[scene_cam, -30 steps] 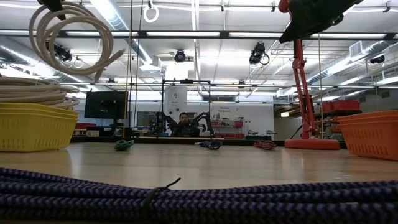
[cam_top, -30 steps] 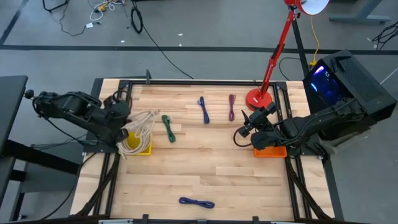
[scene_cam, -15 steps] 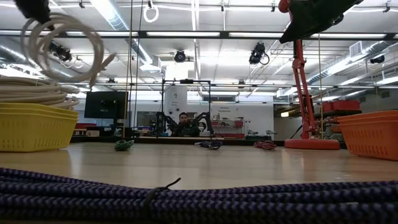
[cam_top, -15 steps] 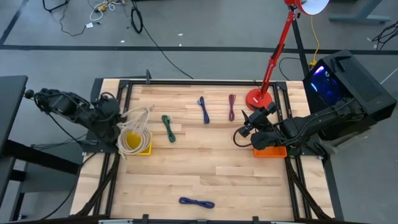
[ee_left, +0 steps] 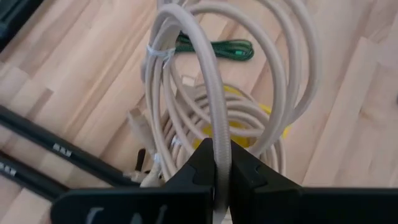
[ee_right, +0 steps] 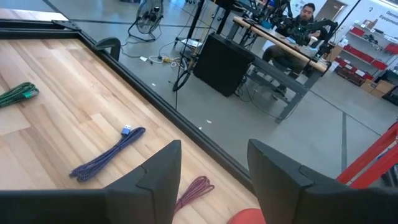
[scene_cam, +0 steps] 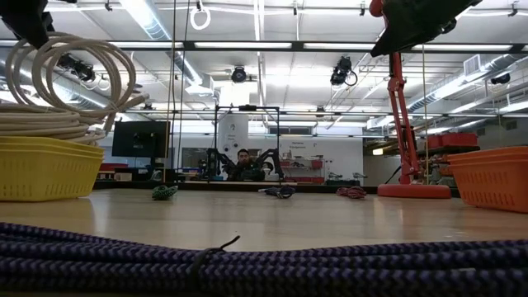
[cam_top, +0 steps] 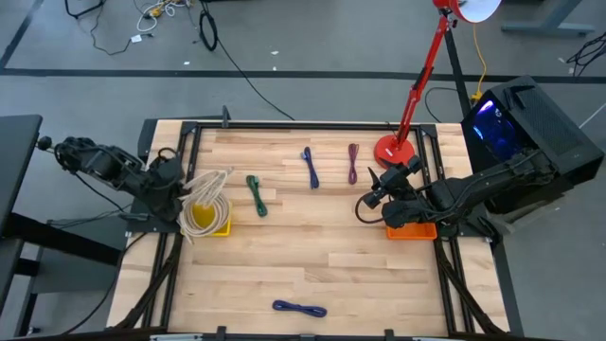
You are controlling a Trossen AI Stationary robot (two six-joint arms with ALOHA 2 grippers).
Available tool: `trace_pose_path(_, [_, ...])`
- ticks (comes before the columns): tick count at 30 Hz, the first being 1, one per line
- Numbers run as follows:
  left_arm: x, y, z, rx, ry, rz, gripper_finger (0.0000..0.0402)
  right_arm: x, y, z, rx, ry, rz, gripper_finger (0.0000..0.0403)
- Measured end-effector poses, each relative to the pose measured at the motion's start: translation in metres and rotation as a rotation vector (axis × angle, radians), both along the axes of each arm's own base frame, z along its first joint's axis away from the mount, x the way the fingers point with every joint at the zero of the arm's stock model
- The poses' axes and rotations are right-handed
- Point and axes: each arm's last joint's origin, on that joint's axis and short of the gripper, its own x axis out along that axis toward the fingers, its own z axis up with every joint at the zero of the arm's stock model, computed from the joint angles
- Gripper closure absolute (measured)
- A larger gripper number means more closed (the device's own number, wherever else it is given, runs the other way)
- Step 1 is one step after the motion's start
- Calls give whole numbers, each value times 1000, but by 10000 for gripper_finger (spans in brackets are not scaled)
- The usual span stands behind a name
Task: Pick & Place USB Port
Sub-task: Put the brown HDMI cable into the yellow basket
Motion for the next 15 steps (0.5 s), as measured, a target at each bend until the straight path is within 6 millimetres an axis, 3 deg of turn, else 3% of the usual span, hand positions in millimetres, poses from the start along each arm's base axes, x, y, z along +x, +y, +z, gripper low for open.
trace_pose_path(5, [10, -4, 2, 27, -29, -9, 385, 0, 0, 0, 0, 0, 0, 218])
trace_pose_path(15, [30, -19, -7, -53, 152, -41, 379, 0, 0, 0, 0, -3, -1, 218])
